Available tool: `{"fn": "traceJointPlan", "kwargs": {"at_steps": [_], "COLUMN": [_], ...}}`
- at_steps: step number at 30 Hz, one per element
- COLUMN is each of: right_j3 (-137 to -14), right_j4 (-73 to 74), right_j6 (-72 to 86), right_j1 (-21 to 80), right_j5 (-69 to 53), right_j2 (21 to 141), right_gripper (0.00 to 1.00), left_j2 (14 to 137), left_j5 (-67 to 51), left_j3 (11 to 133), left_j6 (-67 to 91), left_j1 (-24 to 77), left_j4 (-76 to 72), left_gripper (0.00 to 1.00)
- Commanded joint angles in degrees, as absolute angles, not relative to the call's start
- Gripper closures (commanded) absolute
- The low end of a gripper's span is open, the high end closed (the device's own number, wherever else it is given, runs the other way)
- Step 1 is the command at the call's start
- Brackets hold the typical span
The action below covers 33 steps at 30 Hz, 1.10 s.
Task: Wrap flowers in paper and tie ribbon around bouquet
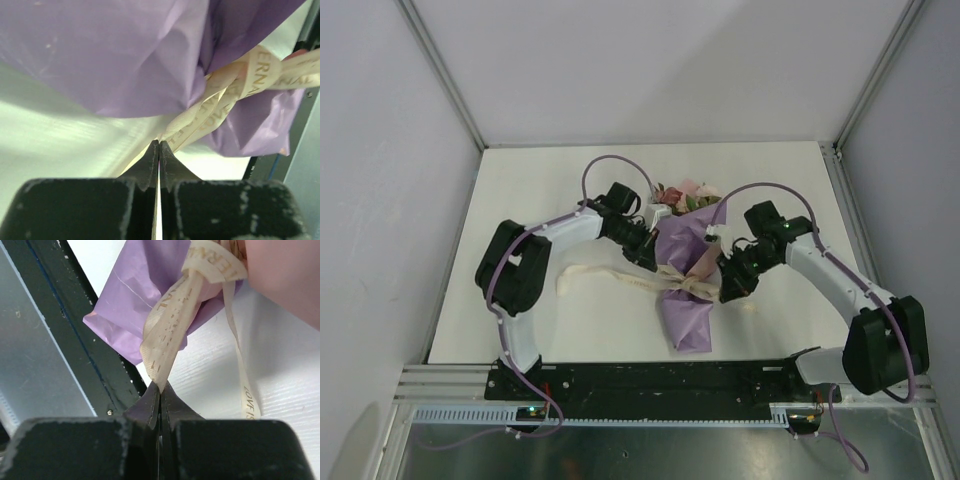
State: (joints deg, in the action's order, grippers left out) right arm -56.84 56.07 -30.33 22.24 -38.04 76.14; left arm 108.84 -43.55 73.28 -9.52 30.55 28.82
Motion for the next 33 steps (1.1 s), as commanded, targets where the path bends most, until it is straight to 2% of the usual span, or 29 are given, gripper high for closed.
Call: {"fn": "traceJointPlan", "kwargs": {"at_steps": [1,11,17,22,33], "right_j3": [-58.9,-60.7,-66.3,-68.7,-69.8], "right_j4": [63.6,66.6,67.6,61.2,47.2], "right_j6": [-33.5,-33.3,-28.5,-21.0,-2.2], "right_j1": [18.3,12.8,4.9,1.8,-2.1], "right_j5": [-43.2,-41.3,-51.4,-60.2,-68.3], "right_j2": [78.8,87.1,94.7,95.2,102.3], "right_gripper": [1.0,1.0,1.0,1.0,1.0], "left_j2": [109.7,111.0,111.7,112.1,113.0], "left_j5": [-39.4,-33.4,-32.4,-32.8,-33.5], "left_j3": [75.8,76.7,77.5,78.1,79.0], "left_j6": [-14.7,-16.4,-15.8,-15.9,-15.5], "left_j1": [29.6,27.1,26.8,26.6,25.9], "left_j4": [31.7,34.8,35.2,35.6,36.3], "left_gripper": [1.0,1.0,1.0,1.0,1.0]}}
